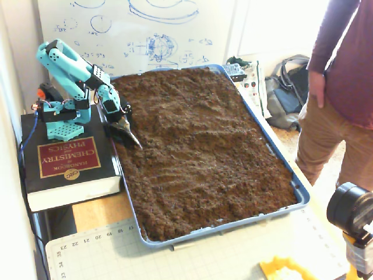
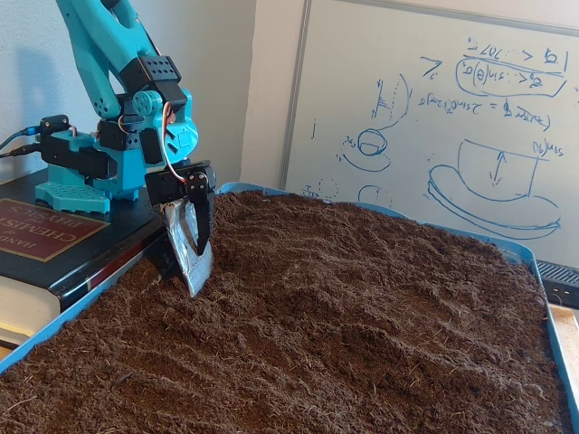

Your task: Build a berm.

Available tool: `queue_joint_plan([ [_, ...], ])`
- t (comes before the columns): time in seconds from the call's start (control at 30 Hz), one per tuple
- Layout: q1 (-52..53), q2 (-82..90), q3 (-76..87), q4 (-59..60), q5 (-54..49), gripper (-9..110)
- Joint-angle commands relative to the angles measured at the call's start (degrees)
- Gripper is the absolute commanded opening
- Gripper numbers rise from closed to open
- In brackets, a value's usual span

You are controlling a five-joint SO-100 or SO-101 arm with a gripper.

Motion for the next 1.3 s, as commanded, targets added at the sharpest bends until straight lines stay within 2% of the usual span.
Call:
queue_joint_plan([
  [0.0,-1.2,4.9,4.8,0.6,-0.2,1],
  [0.2,-2.5,26.9,5.6,1.0,-0.2,1],
  [0.47,-14.4,48.9,6.2,1.8,0.3,1],
  [0.63,-17.1,58.0,6.2,15.0,1.1,0],
  [0.73,-17.8,67.0,6.2,27.2,6.8,1],
  [0.83,-17.8,67.2,6.1,34.9,15.9,1],
  [1.07,-19.2,67.2,6.2,37.0,38.1,1],
  [1.17,-23.6,67.1,6.2,39.6,43.1,1],
  [1.27,-26.9,67.1,6.1,44.3,43.9,1],
])
